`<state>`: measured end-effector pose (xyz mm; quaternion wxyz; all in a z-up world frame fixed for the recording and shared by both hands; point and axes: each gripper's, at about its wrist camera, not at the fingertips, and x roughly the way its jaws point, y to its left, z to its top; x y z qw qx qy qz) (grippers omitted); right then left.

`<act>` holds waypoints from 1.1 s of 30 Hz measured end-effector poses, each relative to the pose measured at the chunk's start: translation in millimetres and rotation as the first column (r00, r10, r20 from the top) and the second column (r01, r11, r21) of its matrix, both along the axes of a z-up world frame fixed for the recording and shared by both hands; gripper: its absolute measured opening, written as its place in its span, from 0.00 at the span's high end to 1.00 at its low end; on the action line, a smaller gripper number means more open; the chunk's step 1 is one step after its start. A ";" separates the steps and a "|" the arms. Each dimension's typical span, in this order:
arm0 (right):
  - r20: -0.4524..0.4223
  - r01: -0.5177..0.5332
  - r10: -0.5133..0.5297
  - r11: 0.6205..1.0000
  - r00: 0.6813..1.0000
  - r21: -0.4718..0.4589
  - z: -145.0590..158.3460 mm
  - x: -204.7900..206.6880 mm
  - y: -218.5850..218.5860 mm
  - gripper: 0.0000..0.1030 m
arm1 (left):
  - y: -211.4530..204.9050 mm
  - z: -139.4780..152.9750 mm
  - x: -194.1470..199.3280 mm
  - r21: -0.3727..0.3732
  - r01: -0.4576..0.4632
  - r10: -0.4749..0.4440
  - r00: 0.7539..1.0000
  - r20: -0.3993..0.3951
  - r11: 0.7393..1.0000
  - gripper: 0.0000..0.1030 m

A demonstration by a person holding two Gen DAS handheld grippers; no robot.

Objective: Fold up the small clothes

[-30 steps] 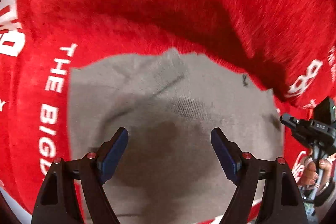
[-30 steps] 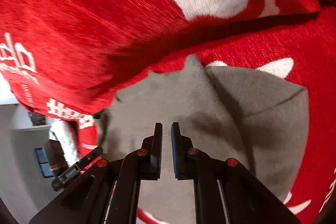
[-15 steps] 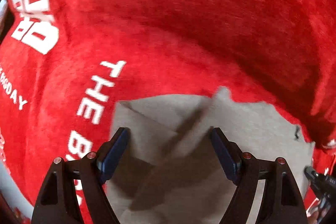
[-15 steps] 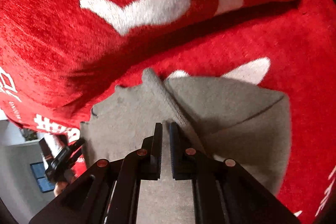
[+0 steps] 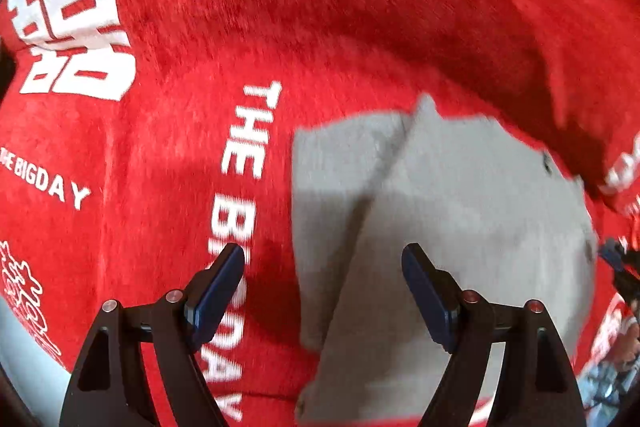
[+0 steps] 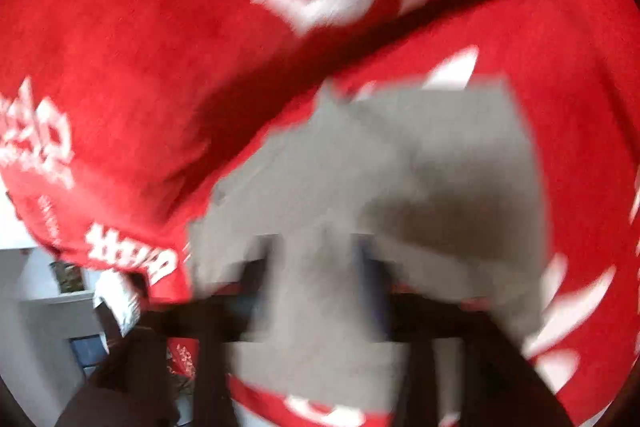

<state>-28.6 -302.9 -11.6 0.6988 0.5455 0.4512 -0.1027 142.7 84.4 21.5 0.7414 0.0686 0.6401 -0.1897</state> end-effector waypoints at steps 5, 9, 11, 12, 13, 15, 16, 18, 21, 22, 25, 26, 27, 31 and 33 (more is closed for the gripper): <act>0.016 -0.063 0.061 0.981 0.998 0.181 -13.4 -15.4 99.4 0.26 | 15.5 4.7 -34.3 -0.076 0.096 -0.104 0.989 -0.107 0.992 0.21; -0.077 -0.048 0.072 0.959 0.994 0.281 -49.8 -27.2 163.1 0.26 | 24.3 -7.8 -58.5 -0.110 0.146 -0.163 0.972 -0.168 0.983 0.21; -0.099 0.024 0.006 0.953 0.995 0.304 -62.6 -35.3 170.4 0.26 | 26.4 -17.0 -65.1 -0.127 0.136 -0.161 0.964 -0.212 0.983 0.21; -0.102 0.061 -0.031 0.950 0.994 0.306 -66.0 -37.4 171.6 0.26 | 29.0 -23.1 -65.9 -0.133 0.124 -0.152 0.963 -0.225 0.983 0.21; -0.105 0.096 -0.067 0.947 0.992 0.307 -68.4 -40.2 170.0 0.26 | 31.0 -25.7 -68.0 -0.136 0.115 -0.144 0.962 -0.231 0.984 0.24; -0.104 0.159 -0.133 0.934 0.986 0.320 -69.0 -46.6 167.8 0.27 | 35.1 -36.0 -68.6 -0.151 0.086 -0.125 0.954 -0.272 0.985 0.42; -0.098 0.183 -0.159 0.929 0.982 0.322 -68.2 -47.8 166.2 0.30 | 37.8 -41.9 -65.6 -0.160 0.076 -0.120 0.950 -0.287 0.984 0.47; -0.098 0.188 -0.165 0.934 0.981 0.304 -63.6 -49.9 157.1 0.72 | 38.2 -43.8 -66.5 -0.177 0.088 -0.136 0.950 -0.282 0.980 0.76; -0.102 0.177 -0.154 0.944 0.983 0.280 -57.8 -42.2 157.1 0.93 | 37.3 -37.1 -66.8 -0.216 0.106 -0.164 0.948 -0.272 0.970 0.92; -0.091 0.157 -0.138 0.954 0.986 0.257 -51.2 -38.3 158.6 0.93 | 38.1 -32.1 -65.5 -0.233 0.112 -0.175 0.947 -0.268 0.966 0.92; -0.090 0.098 -0.081 0.975 0.993 0.198 -36.5 -38.6 166.2 0.93 | 41.3 -17.9 -69.1 -0.258 0.170 -0.229 0.949 -0.215 0.951 0.92; -0.110 0.084 -0.064 0.978 0.992 0.192 -38.6 -39.4 171.7 0.93 | 43.0 -19.0 -71.2 -0.260 0.178 -0.236 0.948 -0.214 0.949 0.92; -0.130 0.077 -0.053 0.979 0.990 0.188 -43.8 -44.7 173.5 0.93 | 44.8 -23.6 -72.9 -0.248 0.182 -0.239 0.945 -0.223 0.951 0.92; -0.226 0.086 -0.042 0.978 0.973 0.189 -68.4 -54.6 180.7 0.97 | 59.2 -46.7 -79.9 -0.211 0.153 -0.205 0.945 -0.256 0.965 0.93; -0.228 0.076 -0.027 0.975 0.973 0.211 -71.9 -60.7 179.4 0.97 | 62.9 -43.2 -79.0 -0.211 0.135 -0.189 0.946 -0.263 0.968 0.92</act>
